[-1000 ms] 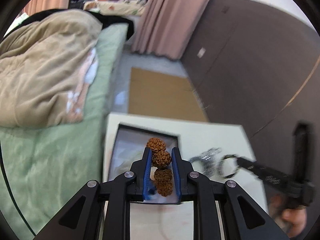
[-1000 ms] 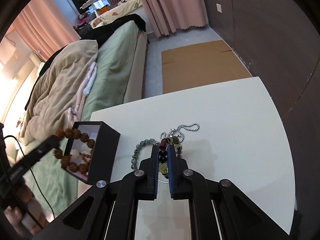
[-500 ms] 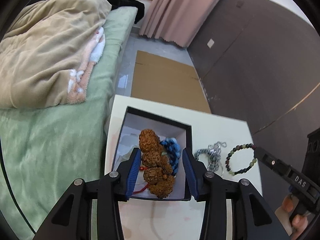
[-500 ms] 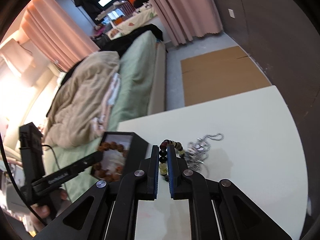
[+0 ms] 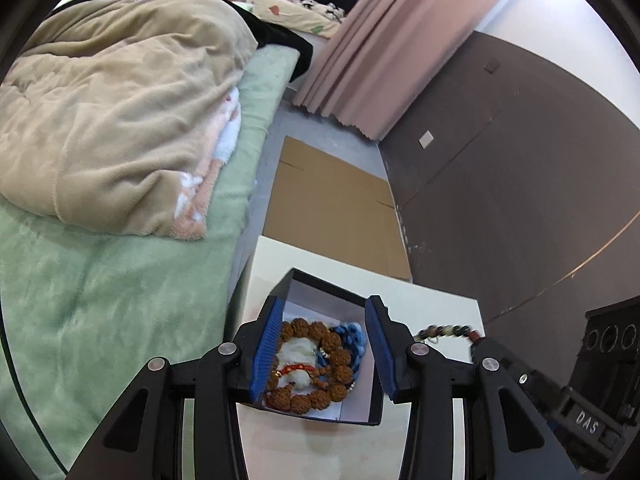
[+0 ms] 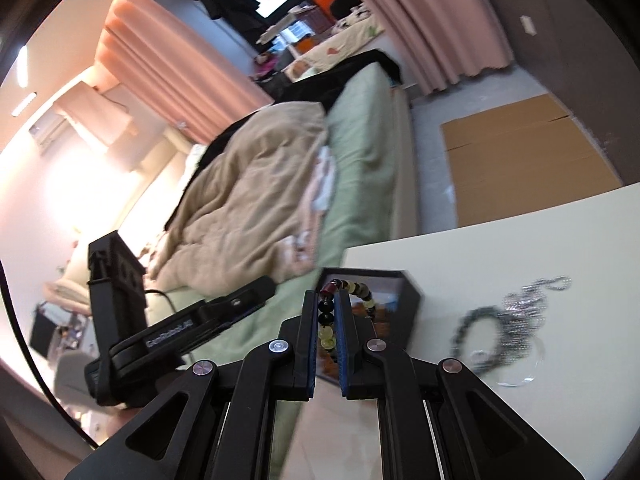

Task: Organize jewelry
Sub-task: 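Lower the green-black bead bracelet into the black box and open the right gripper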

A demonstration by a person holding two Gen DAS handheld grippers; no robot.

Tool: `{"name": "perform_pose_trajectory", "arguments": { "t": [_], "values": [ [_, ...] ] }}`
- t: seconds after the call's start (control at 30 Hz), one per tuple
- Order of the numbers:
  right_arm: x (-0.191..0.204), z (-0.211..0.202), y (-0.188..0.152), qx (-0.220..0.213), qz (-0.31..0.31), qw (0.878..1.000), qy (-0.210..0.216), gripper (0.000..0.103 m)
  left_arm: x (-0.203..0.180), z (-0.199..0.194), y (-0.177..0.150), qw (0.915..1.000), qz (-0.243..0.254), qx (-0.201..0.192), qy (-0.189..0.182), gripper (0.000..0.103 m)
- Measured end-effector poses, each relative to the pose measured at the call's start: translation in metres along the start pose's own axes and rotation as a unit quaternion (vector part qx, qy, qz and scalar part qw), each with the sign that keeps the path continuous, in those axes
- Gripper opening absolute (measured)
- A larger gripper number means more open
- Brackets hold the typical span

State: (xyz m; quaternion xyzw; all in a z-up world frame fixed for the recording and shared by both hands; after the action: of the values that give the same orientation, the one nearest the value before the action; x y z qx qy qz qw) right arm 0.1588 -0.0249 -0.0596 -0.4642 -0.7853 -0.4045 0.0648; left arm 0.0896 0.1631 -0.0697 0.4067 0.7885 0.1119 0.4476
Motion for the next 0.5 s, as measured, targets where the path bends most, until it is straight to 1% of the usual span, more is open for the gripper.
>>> {"name": "perform_pose_trajectory", "arguments": {
  "t": [0.07,0.1,0.13,0.17,0.2,0.23,0.3,0.4,0.5],
  "values": [
    [0.01,0.01,-0.001,0.005,-0.001,1.0,0.021,0.01,0.003,-0.003,0.002,1.0,-0.006,-0.005,-0.001,0.044],
    [0.014,0.015,-0.001,0.006,-0.001,1.0,0.025,0.01,0.004,-0.004,0.002,0.9999,-0.009,-0.006,-0.001,0.044],
    [0.017,0.022,-0.001,0.01,-0.002,1.0,0.019,0.016,0.006,-0.005,0.003,0.9999,-0.012,-0.008,-0.001,0.044],
    [0.018,0.027,-0.001,0.018,-0.003,1.0,0.012,0.022,0.007,-0.006,0.003,0.9999,-0.014,-0.01,-0.002,0.044],
    [0.018,0.032,-0.003,0.03,-0.001,1.0,0.003,0.04,0.008,-0.007,0.002,0.9998,-0.014,-0.01,-0.001,0.044],
    [0.013,0.035,-0.004,0.035,0.008,0.999,-0.008,0.053,0.008,-0.008,0.002,0.9998,-0.014,-0.01,0.0,0.044],
    [0.004,0.03,-0.005,0.022,0.019,0.999,-0.022,0.058,0.008,-0.007,0.002,0.9999,-0.013,-0.009,0.0,0.044],
    [-0.011,0.021,-0.002,0.022,0.029,0.999,-0.033,0.059,0.005,-0.004,0.001,0.9999,-0.01,-0.003,-0.001,0.044],
    [-0.029,0.007,0.001,0.011,0.044,0.998,-0.05,0.059,0.0,0.001,-0.002,1.0,-0.005,0.003,-0.003,0.044]
  ]
}}
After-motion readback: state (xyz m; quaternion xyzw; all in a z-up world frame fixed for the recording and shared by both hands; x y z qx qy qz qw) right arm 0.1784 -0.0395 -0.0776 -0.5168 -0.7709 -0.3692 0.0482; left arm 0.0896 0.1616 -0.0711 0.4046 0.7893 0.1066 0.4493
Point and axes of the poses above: each gripper's, at about its wrist camera, not at the fingertips, and z roughly the way its jaws point, x to its left, y to its top, the point moved 2 cm from there along z, roughly the way its jaws point, and after that the axes turned 12 degrees about -y, right-handed, at the moved point
